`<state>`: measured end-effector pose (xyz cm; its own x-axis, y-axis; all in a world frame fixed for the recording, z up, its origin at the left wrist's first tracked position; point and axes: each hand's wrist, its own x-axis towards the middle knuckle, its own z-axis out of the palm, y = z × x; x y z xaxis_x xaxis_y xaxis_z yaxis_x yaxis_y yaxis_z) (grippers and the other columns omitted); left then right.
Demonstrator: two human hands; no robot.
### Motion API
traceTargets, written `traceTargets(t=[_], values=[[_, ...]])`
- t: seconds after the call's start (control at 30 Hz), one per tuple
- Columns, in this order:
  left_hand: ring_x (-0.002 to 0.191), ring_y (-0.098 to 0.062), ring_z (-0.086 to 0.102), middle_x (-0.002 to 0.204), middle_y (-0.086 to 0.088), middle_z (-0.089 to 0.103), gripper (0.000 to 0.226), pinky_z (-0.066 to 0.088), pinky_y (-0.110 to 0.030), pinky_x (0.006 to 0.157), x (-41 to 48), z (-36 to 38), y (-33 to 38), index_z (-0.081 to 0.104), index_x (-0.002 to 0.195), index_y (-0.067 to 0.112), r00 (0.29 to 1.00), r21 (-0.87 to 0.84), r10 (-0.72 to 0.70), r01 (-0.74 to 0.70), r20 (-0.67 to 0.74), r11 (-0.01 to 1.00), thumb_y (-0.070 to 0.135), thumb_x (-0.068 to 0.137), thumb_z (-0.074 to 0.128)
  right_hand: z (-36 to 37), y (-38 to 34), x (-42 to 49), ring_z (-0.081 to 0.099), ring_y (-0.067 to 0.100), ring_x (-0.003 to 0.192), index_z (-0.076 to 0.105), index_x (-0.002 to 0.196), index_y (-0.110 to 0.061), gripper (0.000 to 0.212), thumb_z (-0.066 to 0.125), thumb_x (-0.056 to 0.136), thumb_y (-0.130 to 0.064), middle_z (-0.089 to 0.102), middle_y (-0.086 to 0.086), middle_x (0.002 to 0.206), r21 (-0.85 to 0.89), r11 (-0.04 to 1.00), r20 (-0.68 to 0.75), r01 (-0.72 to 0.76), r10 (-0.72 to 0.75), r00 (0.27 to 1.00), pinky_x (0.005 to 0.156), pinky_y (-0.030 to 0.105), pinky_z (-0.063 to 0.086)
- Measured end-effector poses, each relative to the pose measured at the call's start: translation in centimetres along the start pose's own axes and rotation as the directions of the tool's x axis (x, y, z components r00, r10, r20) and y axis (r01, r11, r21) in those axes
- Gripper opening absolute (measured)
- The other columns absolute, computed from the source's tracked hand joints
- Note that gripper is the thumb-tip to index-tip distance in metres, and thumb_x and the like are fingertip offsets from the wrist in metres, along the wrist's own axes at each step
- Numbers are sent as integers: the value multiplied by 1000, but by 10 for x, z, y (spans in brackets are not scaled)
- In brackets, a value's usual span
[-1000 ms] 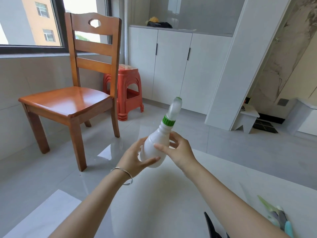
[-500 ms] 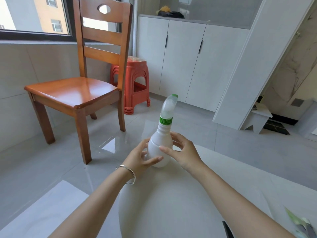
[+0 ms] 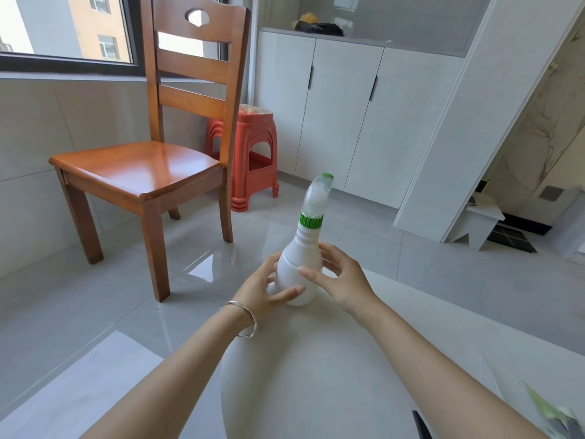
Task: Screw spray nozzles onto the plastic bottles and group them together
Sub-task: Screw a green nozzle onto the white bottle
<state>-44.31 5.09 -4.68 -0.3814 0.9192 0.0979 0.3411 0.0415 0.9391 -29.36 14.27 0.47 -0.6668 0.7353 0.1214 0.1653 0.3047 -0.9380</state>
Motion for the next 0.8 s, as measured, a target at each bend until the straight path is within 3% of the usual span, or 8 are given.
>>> traceTargets(t=[0.13, 0.23, 0.37, 0.53, 0.73, 0.8], values=[[131, -13, 43, 142, 5, 48, 93, 35, -35, 110, -11, 1, 5, 23, 145, 33, 999, 61, -14, 16, -34, 998, 44, 71, 77, -1, -4, -4, 49, 3, 124, 46, 134, -27, 67, 77, 75, -33, 51, -14, 135, 3, 1000, 6, -20, 20, 1000, 88, 13, 39], [137, -13, 36, 148, 5, 39, 99, 30, -29, 110, -23, -1, 13, 18, 148, 28, 995, 176, -4, 22, -100, 984, 48, 70, 76, -10, -13, -15, 47, 3, 124, 38, 141, -26, 81, 77, 72, -39, 42, -18, 139, 52, 998, -69, -44, 48, 996, 87, 16, 38], [133, -17, 40, 146, 2, 41, 92, 32, -30, 105, -42, -4, 31, 24, 145, 27, 987, 206, 21, 13, -162, 978, 50, 71, 73, -33, -32, -38, 51, 1, 120, 48, 132, -31, 66, 76, 73, -40, 48, -19, 136, 34, 999, -102, -19, 22, 995, 88, 20, 39], [129, -20, 44, 144, -1, 44, 84, 36, -29, 98, -72, -1, 58, 29, 143, 23, 980, 220, 22, 22, -196, 975, 52, 74, 67, -72, -52, -85, 50, -6, 119, 56, 112, -46, 43, 74, 73, -43, 55, -24, 124, -1, 1000, -123, -4, 4, 992, 81, 14, 41], [126, -19, 46, 142, 1, 46, 89, 38, -29, 94, -109, 22, 93, 35, 140, 25, 990, 242, 25, 9, -138, 970, 69, 64, 53, -125, -53, -159, 48, -10, 116, 58, 113, -42, 40, 72, 77, -37, 56, -23, 123, -55, 998, -203, -16, 4, 979, 73, 6, 41], [125, -18, 47, 141, 0, 48, 81, 38, -27, 96, -117, 41, 105, 38, 138, 23, 991, 271, 59, -24, -123, 962, 66, 70, 53, -143, -49, -185, 47, -12, 115, 58, 116, -40, 40, 72, 78, -35, 56, -21, 123, -63, 998, -233, -28, 12, 972, 69, 1, 42]])
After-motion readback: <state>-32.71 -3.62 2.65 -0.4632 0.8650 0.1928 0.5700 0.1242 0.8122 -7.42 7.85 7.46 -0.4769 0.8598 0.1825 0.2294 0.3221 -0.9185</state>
